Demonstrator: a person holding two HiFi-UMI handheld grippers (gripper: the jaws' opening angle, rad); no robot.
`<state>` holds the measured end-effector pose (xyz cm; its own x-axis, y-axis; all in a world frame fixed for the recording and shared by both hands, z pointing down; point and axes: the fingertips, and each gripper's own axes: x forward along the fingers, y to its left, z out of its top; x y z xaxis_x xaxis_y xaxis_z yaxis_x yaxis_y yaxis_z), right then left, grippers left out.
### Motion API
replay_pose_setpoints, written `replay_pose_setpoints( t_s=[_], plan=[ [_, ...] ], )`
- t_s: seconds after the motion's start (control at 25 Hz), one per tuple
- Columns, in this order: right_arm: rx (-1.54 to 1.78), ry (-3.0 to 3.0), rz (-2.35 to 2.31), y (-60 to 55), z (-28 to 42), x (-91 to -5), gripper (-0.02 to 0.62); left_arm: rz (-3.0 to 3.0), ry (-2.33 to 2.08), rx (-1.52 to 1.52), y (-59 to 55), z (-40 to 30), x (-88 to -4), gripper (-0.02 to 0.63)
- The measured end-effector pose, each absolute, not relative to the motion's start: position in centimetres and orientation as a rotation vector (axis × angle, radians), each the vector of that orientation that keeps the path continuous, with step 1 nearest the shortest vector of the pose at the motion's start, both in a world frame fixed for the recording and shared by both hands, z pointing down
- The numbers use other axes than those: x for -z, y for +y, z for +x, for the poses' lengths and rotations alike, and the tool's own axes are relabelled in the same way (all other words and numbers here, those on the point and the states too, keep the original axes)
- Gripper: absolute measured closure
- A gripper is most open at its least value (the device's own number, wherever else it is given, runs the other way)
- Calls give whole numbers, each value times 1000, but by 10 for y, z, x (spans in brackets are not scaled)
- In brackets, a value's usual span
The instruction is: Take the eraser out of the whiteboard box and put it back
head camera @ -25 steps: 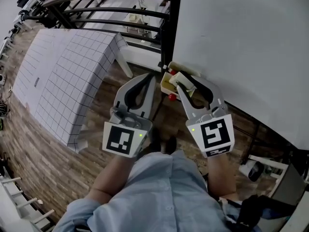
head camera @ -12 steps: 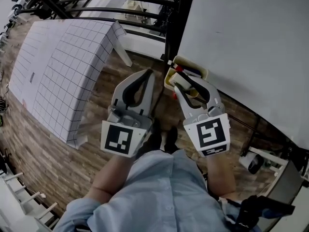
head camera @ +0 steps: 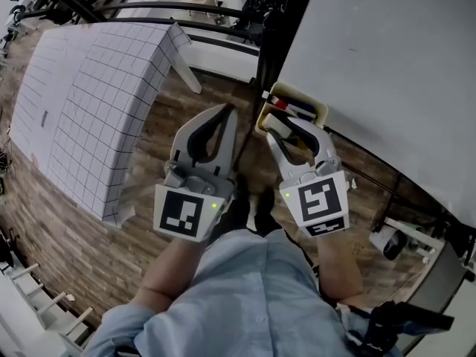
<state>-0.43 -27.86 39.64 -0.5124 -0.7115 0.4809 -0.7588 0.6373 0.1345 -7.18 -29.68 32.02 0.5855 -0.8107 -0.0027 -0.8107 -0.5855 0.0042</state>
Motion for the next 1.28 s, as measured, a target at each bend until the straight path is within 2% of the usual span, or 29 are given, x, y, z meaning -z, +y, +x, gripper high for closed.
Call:
replay_pose_setpoints(
  t_s=[0.48, 0.8, 1.0, 1.12, 1.28],
  plan=[
    [-158, -2364, 1153, -281, -9, -402, 462, 2804, -1407, -4, -300, -70, -321, 607],
    [-186, -2473, 1169, -269, -6, -369, 462, 2851, -1424, 25, -286, -66, -299, 607],
    [-204, -2643, 1253, -269, 7, -324, 503, 2899, -1448, 59, -274, -60, -275, 607],
    [-104, -2706, 1333, -265, 18, -291, 592, 2928, -1460, 83, -263, -55, -258, 607],
    [23, -2726, 1437, -263, 29, -258, 594, 2967, -1475, 112, -255, -52, -240, 607]
  ],
)
